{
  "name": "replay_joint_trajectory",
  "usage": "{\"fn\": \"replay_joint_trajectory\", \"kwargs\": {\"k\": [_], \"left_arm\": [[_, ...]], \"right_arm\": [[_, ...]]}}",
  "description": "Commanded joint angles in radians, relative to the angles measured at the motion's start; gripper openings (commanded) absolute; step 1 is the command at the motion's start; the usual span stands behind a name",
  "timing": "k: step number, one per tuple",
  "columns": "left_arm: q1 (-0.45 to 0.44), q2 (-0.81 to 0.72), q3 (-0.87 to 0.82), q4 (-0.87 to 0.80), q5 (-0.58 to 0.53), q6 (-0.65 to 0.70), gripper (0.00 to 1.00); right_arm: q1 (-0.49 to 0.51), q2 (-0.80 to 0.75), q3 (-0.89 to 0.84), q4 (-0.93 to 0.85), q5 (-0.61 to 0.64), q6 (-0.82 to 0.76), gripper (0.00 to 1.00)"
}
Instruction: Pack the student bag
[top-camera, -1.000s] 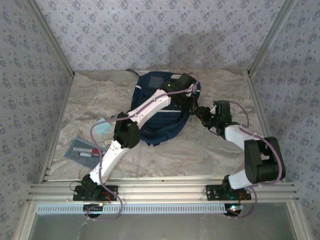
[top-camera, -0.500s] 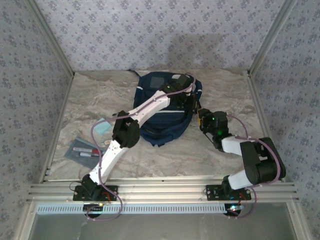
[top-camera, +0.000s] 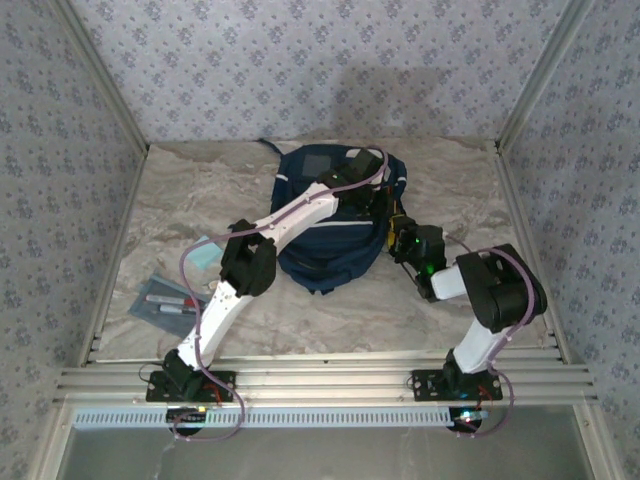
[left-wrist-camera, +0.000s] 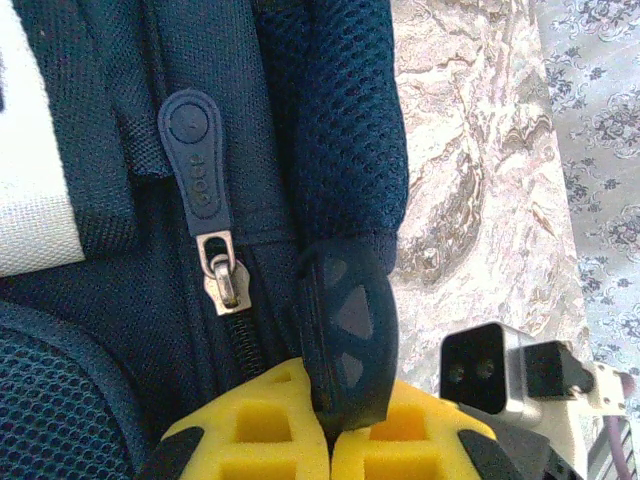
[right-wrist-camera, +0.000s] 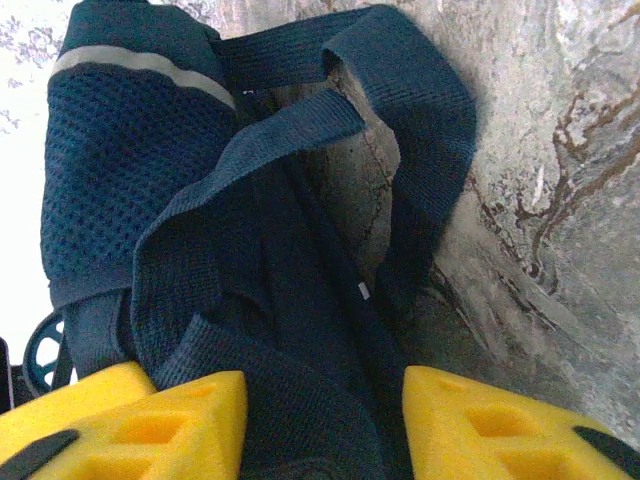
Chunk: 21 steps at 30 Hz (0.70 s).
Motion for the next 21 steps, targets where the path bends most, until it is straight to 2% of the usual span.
{"fn": "replay_joint_trajectory", "kwargs": {"k": [1,4,6,7,10,13,16,21], "left_arm": [[-0.006,-0.116,0.011,0.118,0.060,-0.016,0.00],[-0.004,-0.116,0.008,0.117,0.059,-0.014,0.00],[-0.003,-0.115,0.007,0.117,0.057,-0.013,0.00],[-0.002,-0.115,0.005,0.118,0.056,-0.013,0.00],[0.000,-0.115,0.004,0.123,0.057,-0.018,0.00],[0.001,-0.115,0.004,0.134,0.063,-0.025,0.00],[0.001,-0.119,0.002,0.135,0.064,-0.027,0.00],[0.001,-0.142,-0.041,0.160,0.068,-0.035,0.00]], "right_arm": [[0.019,0.018,0.025,0.097,0.015,0.029,0.38],[0.015,-0.013,0.020,0.050,0.019,0.001,0.30],[0.011,-0.038,0.020,0.008,0.018,-0.015,0.30],[0.011,-0.045,0.017,-0.001,0.016,-0.015,0.33],[0.010,-0.045,0.023,0.000,-0.010,0.007,0.54],[0.018,-0.033,0.020,0.011,-0.005,0.021,0.59],[0.020,-0.004,0.006,0.097,0.015,0.046,0.58],[0.020,0.012,0.004,0.186,0.046,0.088,0.45]]}}
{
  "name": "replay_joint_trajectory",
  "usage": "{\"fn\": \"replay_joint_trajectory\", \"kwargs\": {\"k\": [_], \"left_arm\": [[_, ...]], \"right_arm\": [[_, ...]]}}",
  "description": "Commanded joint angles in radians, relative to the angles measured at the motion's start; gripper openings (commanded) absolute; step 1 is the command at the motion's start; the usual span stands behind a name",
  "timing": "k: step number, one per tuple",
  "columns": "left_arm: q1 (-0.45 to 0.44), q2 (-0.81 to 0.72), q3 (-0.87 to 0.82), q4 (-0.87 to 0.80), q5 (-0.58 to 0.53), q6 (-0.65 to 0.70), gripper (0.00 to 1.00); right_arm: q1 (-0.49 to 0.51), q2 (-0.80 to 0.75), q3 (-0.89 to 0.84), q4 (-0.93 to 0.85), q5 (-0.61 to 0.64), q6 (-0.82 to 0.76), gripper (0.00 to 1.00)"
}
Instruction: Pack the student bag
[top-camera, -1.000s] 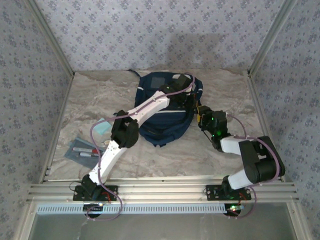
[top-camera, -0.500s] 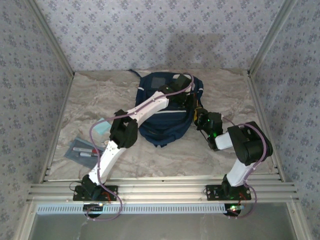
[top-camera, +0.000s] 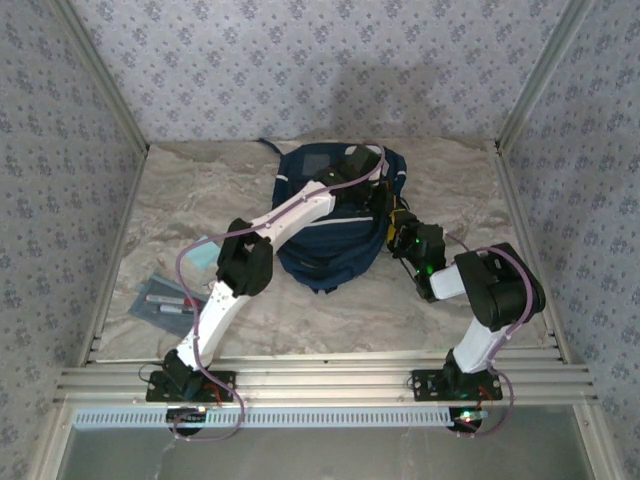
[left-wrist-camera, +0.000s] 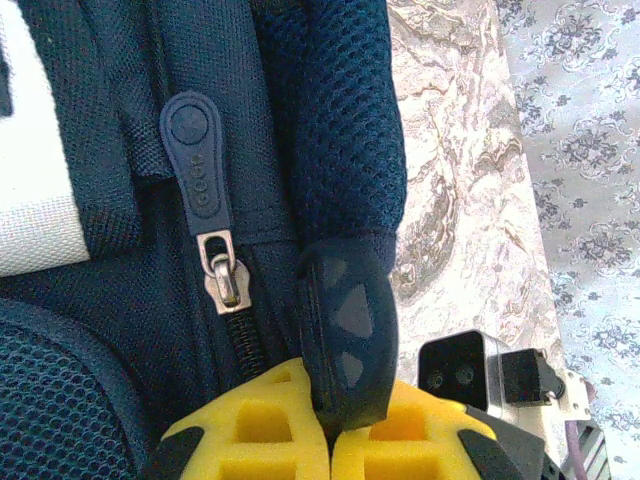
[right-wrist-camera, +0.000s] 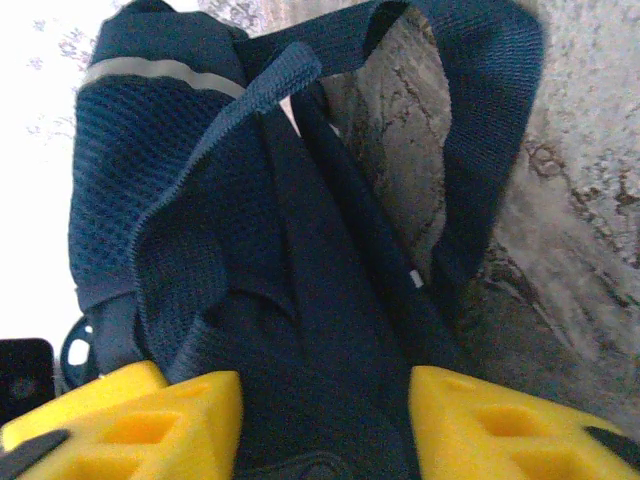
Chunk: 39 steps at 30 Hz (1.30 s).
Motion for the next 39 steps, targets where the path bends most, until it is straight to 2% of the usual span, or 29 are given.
{"fn": "replay_joint_trajectory", "kwargs": {"k": [1,4,9,11,15,17,21,27,31,34,39], "left_arm": [[-0.009,-0.111,-0.014,0.117,0.061,-0.011,0.00],[-0.005,-0.121,-0.036,0.125,0.048,-0.010,0.00],[0.005,-0.131,-0.081,0.163,0.046,-0.032,0.00],[0.007,-0.136,-0.099,0.182,0.053,-0.044,0.00],[0.010,-0.144,-0.103,0.185,0.053,-0.039,0.00],[0.009,-0.151,-0.104,0.179,0.045,-0.030,0.00],[0.010,-0.162,-0.122,0.183,0.030,-0.027,0.00],[0.016,-0.154,-0.123,0.199,-0.007,-0.021,0.00],[0.021,-0.131,-0.101,0.214,-0.030,-0.023,0.00],[0.025,-0.103,-0.065,0.212,-0.037,-0.023,0.00],[0.026,-0.035,0.039,0.186,-0.020,-0.033,0.00]], "right_arm": [[0.011,0.007,0.004,0.103,0.022,0.041,0.43],[0.014,0.007,0.010,0.131,0.017,0.075,0.42],[0.022,0.003,-0.033,0.201,0.070,0.164,0.51],[0.026,0.008,-0.042,0.236,0.093,0.176,0.51],[0.022,-0.003,-0.026,0.217,0.092,0.149,0.43],[0.023,-0.008,-0.022,0.210,0.092,0.131,0.33],[0.022,-0.040,-0.016,0.157,0.083,0.101,0.21],[0.019,-0.142,-0.025,-0.048,0.054,-0.016,0.11],[0.031,-0.270,0.028,-0.409,0.018,-0.256,0.03],[0.057,-0.375,0.060,-0.640,0.056,-0.425,0.00],[0.087,-0.479,0.098,-0.847,0.081,-0.626,0.00]]}}
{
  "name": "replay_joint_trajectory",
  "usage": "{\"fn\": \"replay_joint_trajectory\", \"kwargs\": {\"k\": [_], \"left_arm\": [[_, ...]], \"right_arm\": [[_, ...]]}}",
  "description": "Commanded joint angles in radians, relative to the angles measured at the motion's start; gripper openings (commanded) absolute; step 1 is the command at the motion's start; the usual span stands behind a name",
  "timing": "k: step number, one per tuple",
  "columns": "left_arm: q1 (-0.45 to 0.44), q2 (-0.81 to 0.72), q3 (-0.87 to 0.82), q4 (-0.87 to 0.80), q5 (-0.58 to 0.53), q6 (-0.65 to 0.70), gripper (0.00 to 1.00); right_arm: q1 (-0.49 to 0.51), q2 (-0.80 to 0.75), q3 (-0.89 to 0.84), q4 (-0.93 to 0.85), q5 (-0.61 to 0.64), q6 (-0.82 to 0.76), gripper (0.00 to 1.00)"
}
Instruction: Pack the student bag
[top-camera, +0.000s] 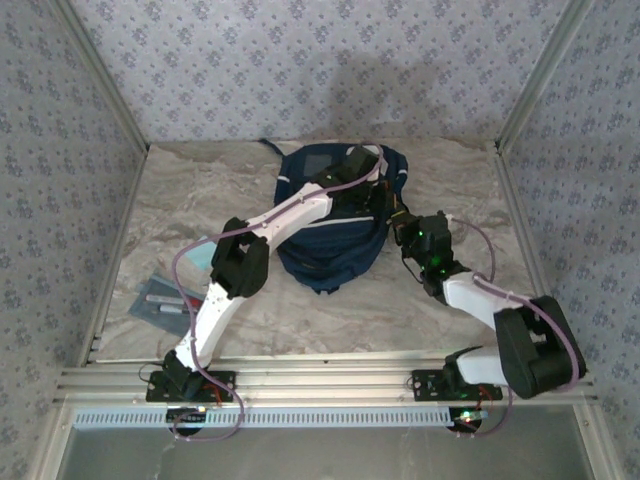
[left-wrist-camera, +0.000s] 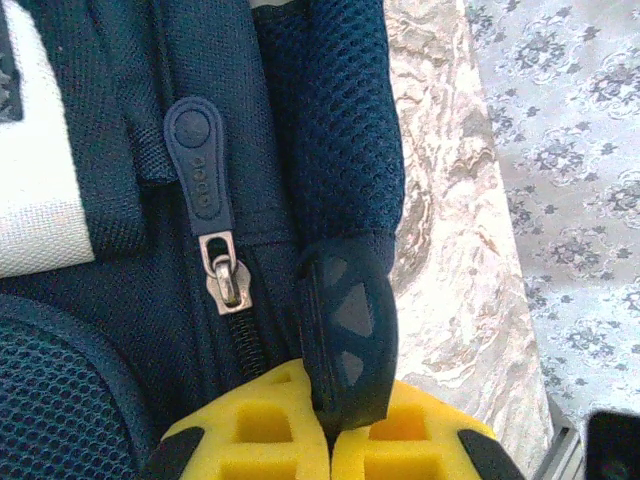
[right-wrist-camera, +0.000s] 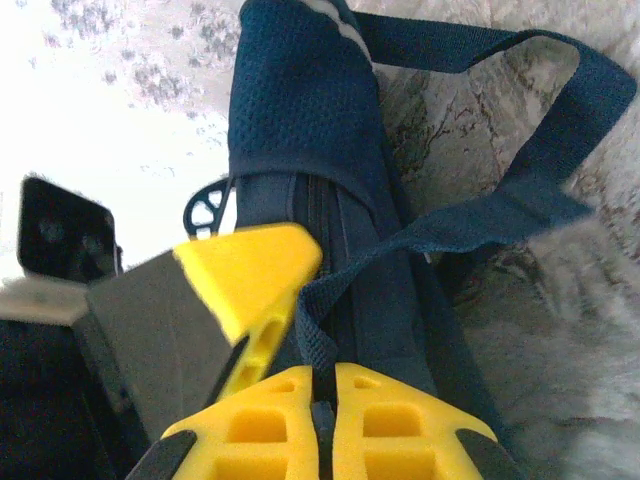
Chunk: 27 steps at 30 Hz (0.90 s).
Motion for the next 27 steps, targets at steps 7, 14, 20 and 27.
{"fn": "replay_joint_trajectory", "kwargs": {"k": [7,14,20,27], "left_arm": [[0.022,0.073,0.254,0.034,-0.029,0.014,0.00],[0.035,0.145,0.375,-0.015,-0.025,0.016,0.00],[0.039,0.180,0.447,-0.055,-0.021,0.032,0.00],[0.040,0.207,0.481,-0.040,-0.046,0.025,0.00]], "right_arm": [[0.059,-0.066,0.022,-0.285,-0.063,-0.366,0.00],[0.128,-0.191,0.034,-0.474,0.021,-0.467,0.00],[0.135,-0.217,0.011,-0.487,0.023,-0.523,0.00],[0.242,-0.160,0.049,-0.436,0.022,-0.531,0.00]]}}
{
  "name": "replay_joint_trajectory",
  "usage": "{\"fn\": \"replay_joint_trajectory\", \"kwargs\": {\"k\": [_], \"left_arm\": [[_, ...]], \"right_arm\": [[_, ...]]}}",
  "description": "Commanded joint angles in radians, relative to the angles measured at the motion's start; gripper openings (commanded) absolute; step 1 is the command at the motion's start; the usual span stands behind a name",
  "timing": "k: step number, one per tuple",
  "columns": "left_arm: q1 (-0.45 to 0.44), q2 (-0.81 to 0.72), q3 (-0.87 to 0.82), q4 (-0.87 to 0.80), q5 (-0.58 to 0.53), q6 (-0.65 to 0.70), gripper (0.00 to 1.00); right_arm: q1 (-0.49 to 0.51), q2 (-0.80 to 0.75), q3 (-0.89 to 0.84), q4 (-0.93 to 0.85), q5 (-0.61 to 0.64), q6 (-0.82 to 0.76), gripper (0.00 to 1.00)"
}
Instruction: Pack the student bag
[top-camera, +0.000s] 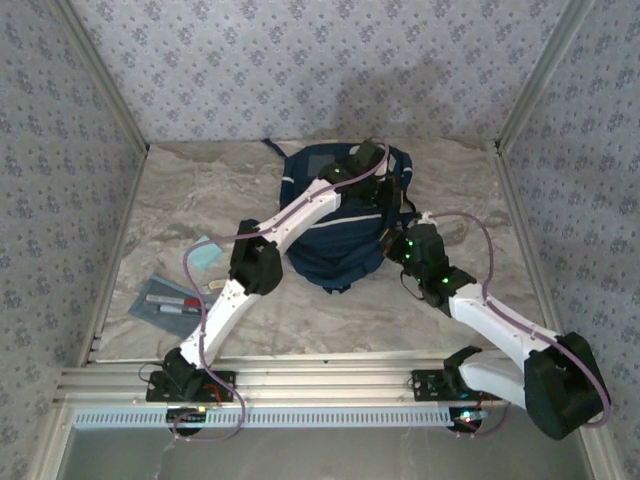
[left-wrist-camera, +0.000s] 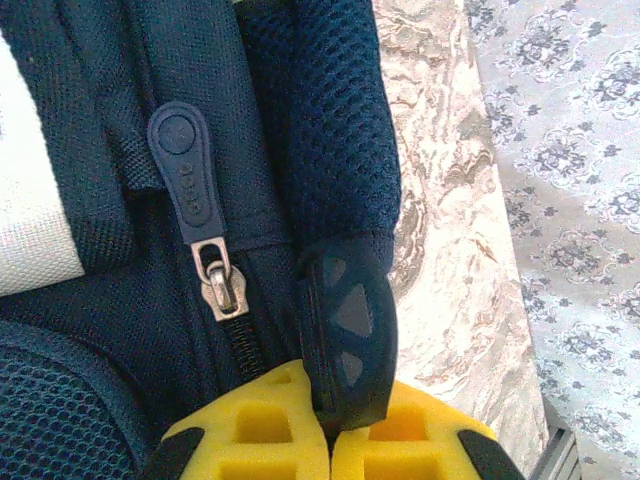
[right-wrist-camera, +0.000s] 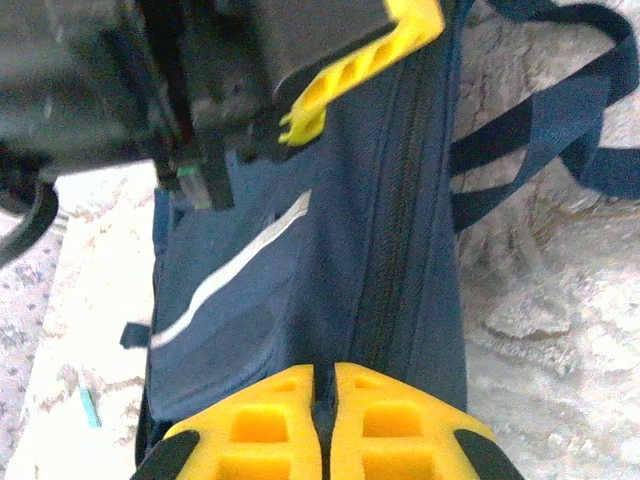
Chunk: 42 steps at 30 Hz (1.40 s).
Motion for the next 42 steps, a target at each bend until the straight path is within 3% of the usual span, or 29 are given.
{"fn": "replay_joint_trajectory", "kwargs": {"k": [1,13,25,32,35,39,42], "left_arm": [[0.042,0.000,0.100,0.172,-0.071,0.019,0.00],[0.066,0.039,0.127,0.186,-0.082,-0.007,0.00],[0.067,0.044,0.150,0.177,-0.055,-0.024,0.00],[0.071,0.042,0.156,0.158,-0.056,0.000,0.00],[0.072,0.044,0.156,0.150,-0.058,0.009,0.00],[0.074,0.044,0.156,0.138,-0.059,0.019,0.00],[0.073,0.044,0.154,0.129,-0.054,0.019,0.00]], "right_arm": [[0.082,0.024,0.022,-0.078,-0.053,-0.035,0.00],[0.265,0.180,0.104,0.019,-0.002,-0.112,0.00],[0.354,0.486,0.289,0.154,-0.071,-0.186,0.00],[0.364,0.495,0.273,0.149,-0.044,-0.157,0.00],[0.344,0.462,0.256,0.114,-0.031,-0.140,0.11],[0.328,0.366,0.204,0.057,0.013,-0.120,0.45],[0.305,0.264,0.156,-0.016,0.037,-0.110,0.55]]}}
